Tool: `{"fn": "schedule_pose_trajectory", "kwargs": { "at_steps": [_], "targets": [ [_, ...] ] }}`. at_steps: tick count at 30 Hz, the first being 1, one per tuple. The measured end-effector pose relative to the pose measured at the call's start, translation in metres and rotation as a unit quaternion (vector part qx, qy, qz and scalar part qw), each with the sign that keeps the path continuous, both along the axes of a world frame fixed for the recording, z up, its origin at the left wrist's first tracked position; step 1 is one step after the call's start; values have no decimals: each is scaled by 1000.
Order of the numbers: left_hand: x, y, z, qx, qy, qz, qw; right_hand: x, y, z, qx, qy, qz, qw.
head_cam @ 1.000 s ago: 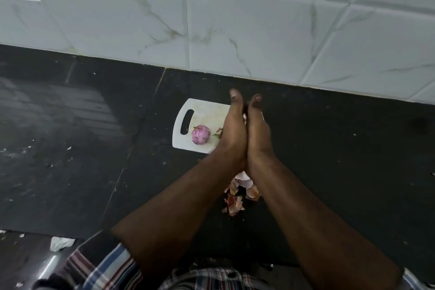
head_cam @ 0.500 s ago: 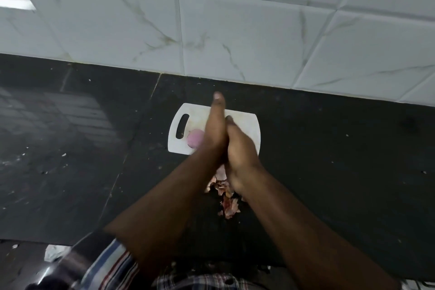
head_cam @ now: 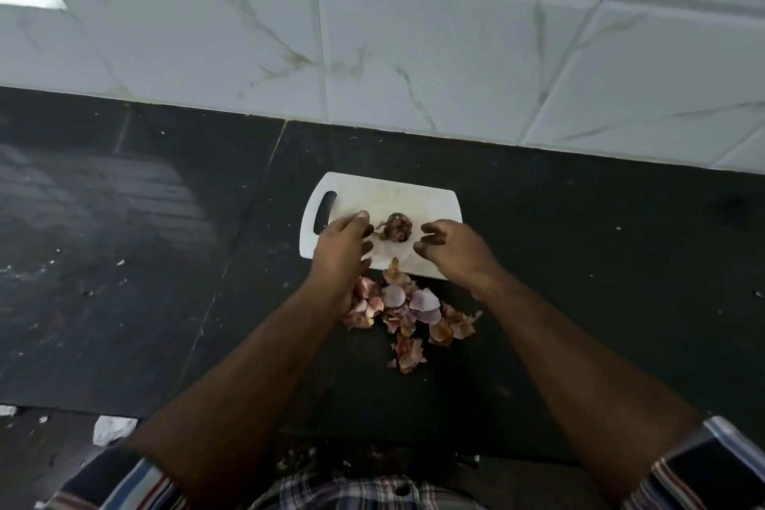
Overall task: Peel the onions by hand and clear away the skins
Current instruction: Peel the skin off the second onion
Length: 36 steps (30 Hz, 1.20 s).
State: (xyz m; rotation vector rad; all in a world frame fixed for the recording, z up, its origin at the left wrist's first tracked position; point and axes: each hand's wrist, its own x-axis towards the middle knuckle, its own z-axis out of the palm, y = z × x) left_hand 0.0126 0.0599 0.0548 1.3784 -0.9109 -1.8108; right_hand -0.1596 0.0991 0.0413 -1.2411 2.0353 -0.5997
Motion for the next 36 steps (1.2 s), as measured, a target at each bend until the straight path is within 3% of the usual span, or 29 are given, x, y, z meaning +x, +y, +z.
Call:
{"fn": "schedule_pose_trajectory", "kwargs": {
  "at_steps": [3, 8, 13, 17, 20, 22, 25, 30, 36],
  "targets": [
    [7, 0, -12, 7, -19, 10, 1000, -10, -20, -3, -19, 119, 98, 988],
    [7, 2, -23, -27, -61, -16, 998, -6, -63, -20, 3, 198, 228, 953],
    [11, 0, -26, -42, -52, -16, 998, 0, -65, -32, 20, 206, 228, 951],
    [22, -3, -25, -28, -16, -21, 999, 11, -52, -15, -61, 130, 151, 978],
    [26, -8, -24, 7, 32, -75, 997, 25, -42, 9, -112, 34, 122, 986],
    [-3, -9, -4, 18, 96, -118, 988, 9, -22, 39, -154, 29, 77, 985],
    [-1, -10, -2, 8, 130, -128, 983, 13, -10, 38, -141, -25, 69, 987],
    [19, -6, -3, -3, 150, -145, 978, 15, 10, 32, -113, -238, 10, 965],
    [26, 1, 12, -28, 131, -200, 971, 23, 22, 37, -146, -248, -43, 957]
  ]
}}
